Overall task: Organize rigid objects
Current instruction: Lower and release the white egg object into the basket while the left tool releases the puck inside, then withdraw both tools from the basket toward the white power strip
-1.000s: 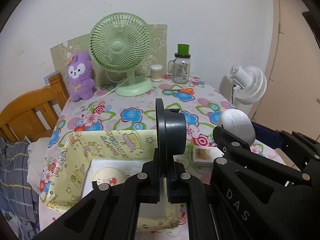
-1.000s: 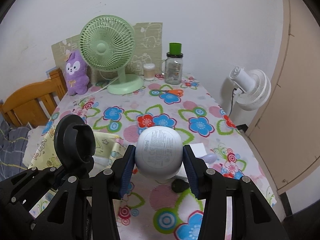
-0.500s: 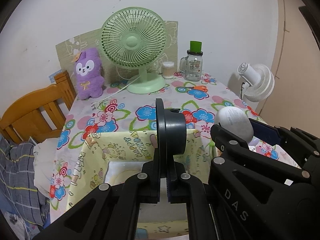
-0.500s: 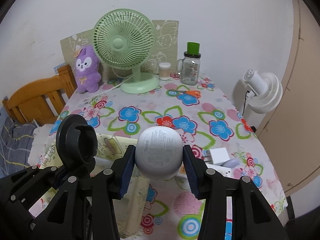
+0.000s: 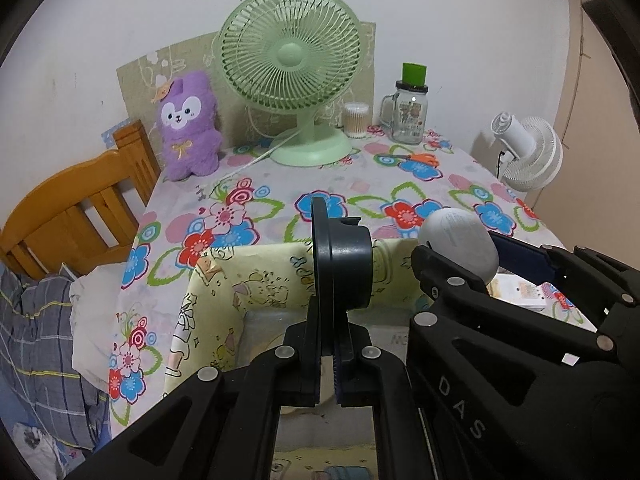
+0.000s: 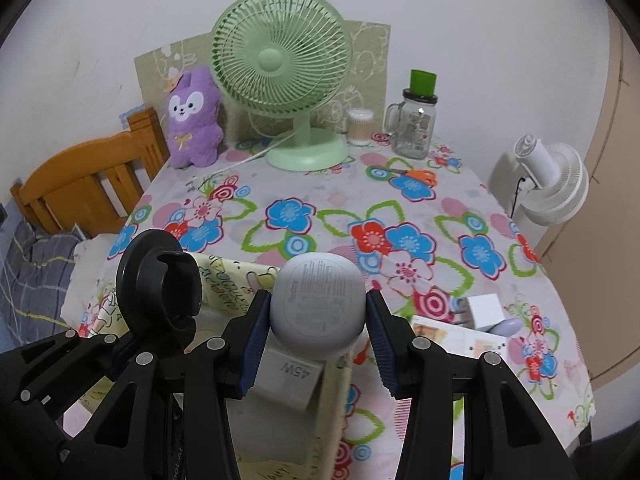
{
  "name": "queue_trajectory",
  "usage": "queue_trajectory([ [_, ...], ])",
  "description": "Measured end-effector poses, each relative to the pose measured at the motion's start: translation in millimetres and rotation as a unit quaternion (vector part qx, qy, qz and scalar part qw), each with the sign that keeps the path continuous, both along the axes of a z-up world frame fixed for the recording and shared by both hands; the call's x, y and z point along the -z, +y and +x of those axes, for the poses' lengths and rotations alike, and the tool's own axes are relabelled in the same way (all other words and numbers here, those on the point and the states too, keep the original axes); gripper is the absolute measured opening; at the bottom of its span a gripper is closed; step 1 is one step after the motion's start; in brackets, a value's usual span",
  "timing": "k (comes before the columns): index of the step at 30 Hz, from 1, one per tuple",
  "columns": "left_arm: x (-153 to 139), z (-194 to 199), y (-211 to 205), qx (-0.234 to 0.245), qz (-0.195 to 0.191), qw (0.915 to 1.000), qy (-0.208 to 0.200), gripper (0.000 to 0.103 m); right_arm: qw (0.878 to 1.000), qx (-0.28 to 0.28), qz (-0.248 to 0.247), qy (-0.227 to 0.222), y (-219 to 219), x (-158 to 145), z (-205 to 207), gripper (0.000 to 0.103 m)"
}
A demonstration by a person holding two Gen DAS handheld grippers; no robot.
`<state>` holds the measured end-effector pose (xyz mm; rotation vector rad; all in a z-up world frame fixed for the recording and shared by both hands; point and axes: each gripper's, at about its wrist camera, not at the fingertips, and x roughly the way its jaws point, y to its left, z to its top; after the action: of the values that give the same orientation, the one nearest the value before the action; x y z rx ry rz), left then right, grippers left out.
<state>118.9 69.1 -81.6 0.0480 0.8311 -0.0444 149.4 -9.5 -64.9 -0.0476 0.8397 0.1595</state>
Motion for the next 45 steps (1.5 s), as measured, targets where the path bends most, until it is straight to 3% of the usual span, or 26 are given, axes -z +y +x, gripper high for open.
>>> queue_trajectory([
  [17,31,22,21,-0.008,-0.011,0.999,0.043,0.004,0.999,0.003,-0.014,0.034,20,31,21,0.051],
  [25,43,27,29,-0.031,-0.017,0.997,0.069,0.036,0.999,-0.003,-0.033,0.032,25,33,21,0.052],
  [35,33,19,24,-0.019,-0.029,0.9975,0.061,0.062,0.999,-0.018,-0.011,0.041,21,30,17,0.062],
  [37,30,16,22,-0.022,-0.022,0.9981,0.053,0.079,0.999,-0.02,-0.002,0.043,19,28,14,0.062],
  [45,17,3,20,-0.026,-0.019,0.9989,0.033,0.085,0.999,-0.024,0.011,0.038,16,17,1,0.068],
])
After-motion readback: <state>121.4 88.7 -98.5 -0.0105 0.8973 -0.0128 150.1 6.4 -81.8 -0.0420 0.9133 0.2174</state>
